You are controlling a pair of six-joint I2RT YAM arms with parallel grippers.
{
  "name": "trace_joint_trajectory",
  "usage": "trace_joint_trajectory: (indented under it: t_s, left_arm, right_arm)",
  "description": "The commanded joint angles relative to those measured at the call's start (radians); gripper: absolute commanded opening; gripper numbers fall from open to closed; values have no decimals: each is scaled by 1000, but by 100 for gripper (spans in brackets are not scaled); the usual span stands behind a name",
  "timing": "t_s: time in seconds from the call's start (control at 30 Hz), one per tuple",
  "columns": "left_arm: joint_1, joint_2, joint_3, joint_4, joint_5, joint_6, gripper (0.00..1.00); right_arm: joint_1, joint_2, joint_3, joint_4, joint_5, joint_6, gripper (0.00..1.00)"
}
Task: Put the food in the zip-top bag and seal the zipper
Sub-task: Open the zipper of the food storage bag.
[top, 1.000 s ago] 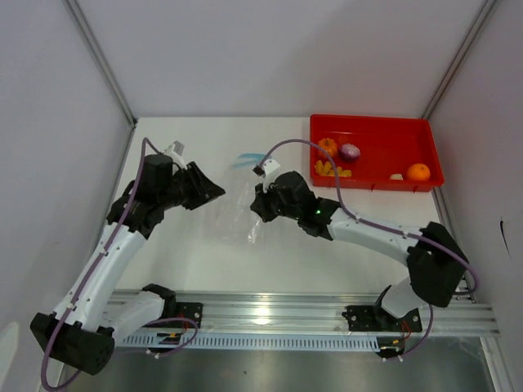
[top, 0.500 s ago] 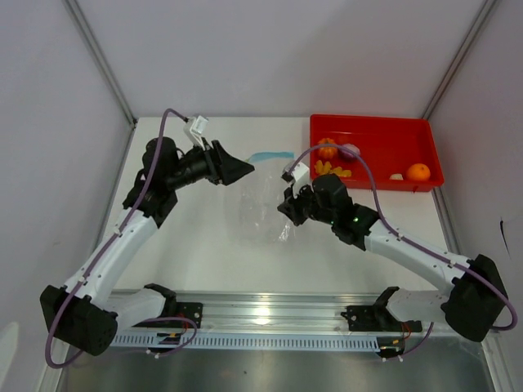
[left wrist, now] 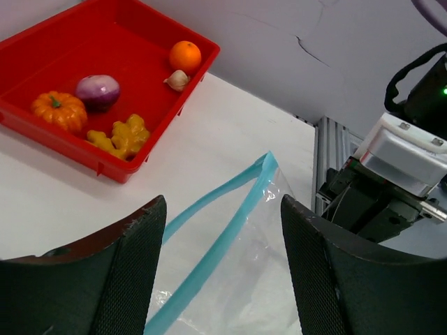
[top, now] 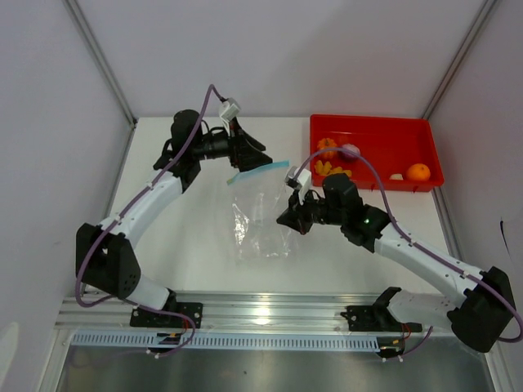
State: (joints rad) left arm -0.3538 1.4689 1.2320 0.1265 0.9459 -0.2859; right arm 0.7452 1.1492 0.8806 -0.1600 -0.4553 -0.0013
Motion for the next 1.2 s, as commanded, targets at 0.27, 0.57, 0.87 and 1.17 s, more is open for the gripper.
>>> trace_joint_trajectory:
  t_s: [0.27,0.57,0.87,1.17]
  left_arm:
    - [-11,31,8,-50,261,114,59]
    - [-43,19,-34,-105,234,137,51]
    - [-40,-77,-54,-47,5,143,60]
    - [-42,-33,53,-195,68,212,57]
  right_arm:
    - [-44,-69,15,-10,-59,-5,0]
    - [-52,-78,17,4,-68,-3,0]
    - [-53,-97,40,-24,-95,-3,0]
    - [-53,-126,58,-69,-111,-3,0]
